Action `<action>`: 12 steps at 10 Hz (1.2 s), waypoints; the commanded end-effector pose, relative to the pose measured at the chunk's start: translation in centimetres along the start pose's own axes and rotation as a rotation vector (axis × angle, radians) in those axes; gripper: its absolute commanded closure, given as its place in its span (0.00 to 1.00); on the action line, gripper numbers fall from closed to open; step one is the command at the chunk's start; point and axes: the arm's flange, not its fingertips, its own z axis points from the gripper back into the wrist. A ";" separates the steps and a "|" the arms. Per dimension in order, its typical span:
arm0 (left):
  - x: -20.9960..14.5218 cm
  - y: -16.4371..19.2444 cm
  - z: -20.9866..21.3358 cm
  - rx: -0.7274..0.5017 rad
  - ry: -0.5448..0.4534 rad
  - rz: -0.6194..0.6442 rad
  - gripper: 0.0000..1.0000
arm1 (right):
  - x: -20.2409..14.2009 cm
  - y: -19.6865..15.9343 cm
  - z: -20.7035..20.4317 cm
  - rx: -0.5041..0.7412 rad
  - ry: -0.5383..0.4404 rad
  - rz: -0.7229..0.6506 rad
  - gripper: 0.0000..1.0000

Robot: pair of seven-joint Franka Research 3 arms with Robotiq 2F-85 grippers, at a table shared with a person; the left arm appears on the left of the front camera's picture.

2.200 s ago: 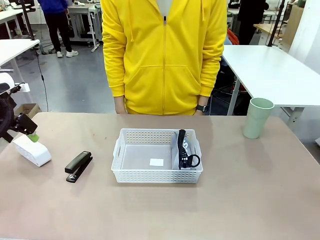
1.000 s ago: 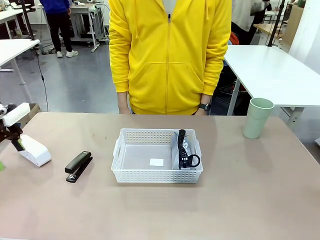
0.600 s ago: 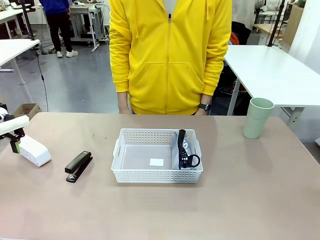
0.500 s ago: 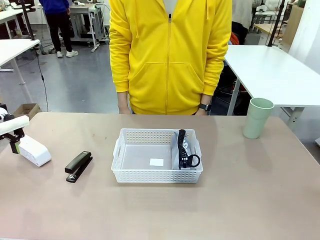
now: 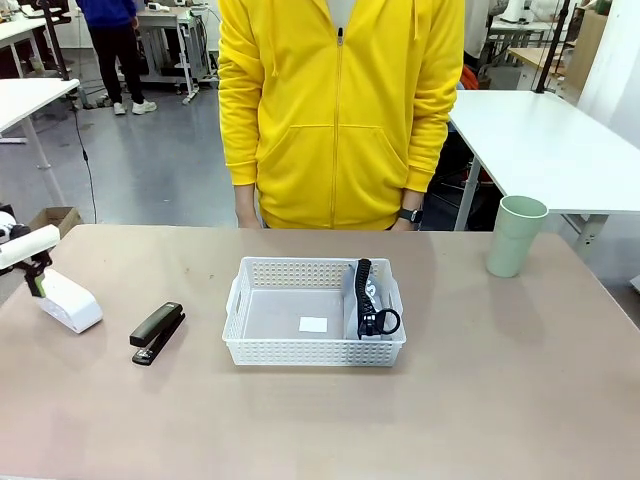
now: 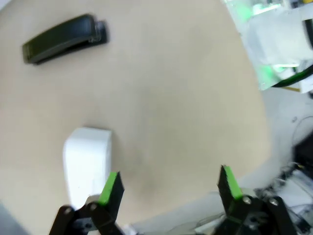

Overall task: Efficiently arrange items inside the basket to fit them all.
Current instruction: Pick up the Digital clock and place it inside the Organizing basket.

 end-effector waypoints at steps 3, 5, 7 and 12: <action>-2.4 0.7 -2.4 0.162 0.047 -0.099 0.00 | 0.3 0.1 0.0 0.020 -0.012 0.029 0.00; -3.4 1.0 -2.9 0.212 0.024 -0.171 0.00 | 0.3 0.1 0.0 0.020 -0.012 0.029 0.00; -3.9 2.5 -4.0 0.231 0.019 -0.168 0.00 | 0.3 0.1 0.0 0.020 -0.012 0.029 0.00; -4.0 5.1 -6.3 0.176 0.039 -0.164 0.00 | 0.3 0.1 0.0 0.020 -0.012 0.029 0.00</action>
